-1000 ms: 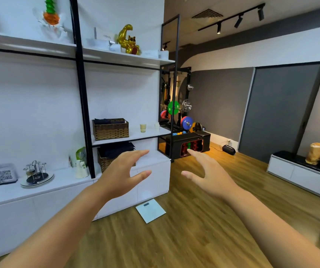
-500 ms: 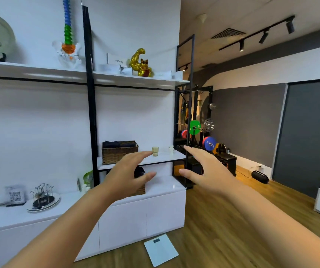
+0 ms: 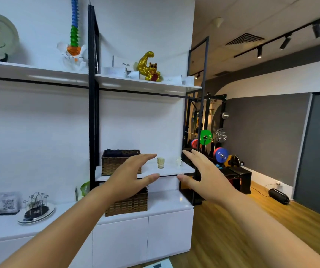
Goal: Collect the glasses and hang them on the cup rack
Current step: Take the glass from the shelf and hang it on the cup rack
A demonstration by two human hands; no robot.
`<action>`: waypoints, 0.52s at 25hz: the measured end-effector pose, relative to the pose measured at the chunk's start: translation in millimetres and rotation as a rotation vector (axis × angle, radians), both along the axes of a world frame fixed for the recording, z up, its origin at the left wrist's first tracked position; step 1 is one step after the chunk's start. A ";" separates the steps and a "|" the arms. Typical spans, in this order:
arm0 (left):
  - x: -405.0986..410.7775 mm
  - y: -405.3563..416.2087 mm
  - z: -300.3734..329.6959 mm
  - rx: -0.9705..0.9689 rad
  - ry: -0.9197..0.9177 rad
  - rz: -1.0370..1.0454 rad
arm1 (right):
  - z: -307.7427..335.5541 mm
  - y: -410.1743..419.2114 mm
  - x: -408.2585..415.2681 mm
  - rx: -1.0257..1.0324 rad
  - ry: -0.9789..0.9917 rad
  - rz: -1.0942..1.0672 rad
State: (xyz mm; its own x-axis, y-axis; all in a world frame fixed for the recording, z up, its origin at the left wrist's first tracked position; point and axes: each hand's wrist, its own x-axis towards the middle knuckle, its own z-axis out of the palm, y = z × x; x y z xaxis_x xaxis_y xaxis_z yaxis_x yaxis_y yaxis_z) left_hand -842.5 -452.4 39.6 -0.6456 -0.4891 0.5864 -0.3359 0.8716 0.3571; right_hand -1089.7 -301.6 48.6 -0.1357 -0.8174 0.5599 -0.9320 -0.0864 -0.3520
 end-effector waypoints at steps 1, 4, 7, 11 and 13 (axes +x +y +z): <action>-5.8 -22.3 2.7 -0.001 -0.006 0.004 | 2.3 -19.4 -11.7 -0.001 0.002 -0.013; -18.3 -91.5 13.1 -0.005 -0.011 0.014 | 8.7 -80.6 -43.9 -0.005 -0.012 -0.040; -26.9 -154.0 23.1 -0.006 0.001 0.030 | 9.4 -134.3 -68.2 -0.023 -0.042 -0.062; -45.5 -223.9 27.0 0.028 0.010 0.035 | 6.4 -198.6 -91.2 -0.016 -0.039 -0.065; -57.7 -248.4 25.5 0.035 0.017 0.029 | 7.6 -225.9 -101.9 -0.018 -0.047 -0.053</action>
State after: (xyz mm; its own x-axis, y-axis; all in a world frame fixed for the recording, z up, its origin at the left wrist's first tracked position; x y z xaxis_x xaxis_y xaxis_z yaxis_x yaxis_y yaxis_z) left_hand -900.2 -700.9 65.1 -0.6213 -0.5279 0.5791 -0.3547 0.8484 0.3930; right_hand -1191.6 -527.5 56.2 -0.2052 -0.7981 0.5665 -0.9180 -0.0437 -0.3942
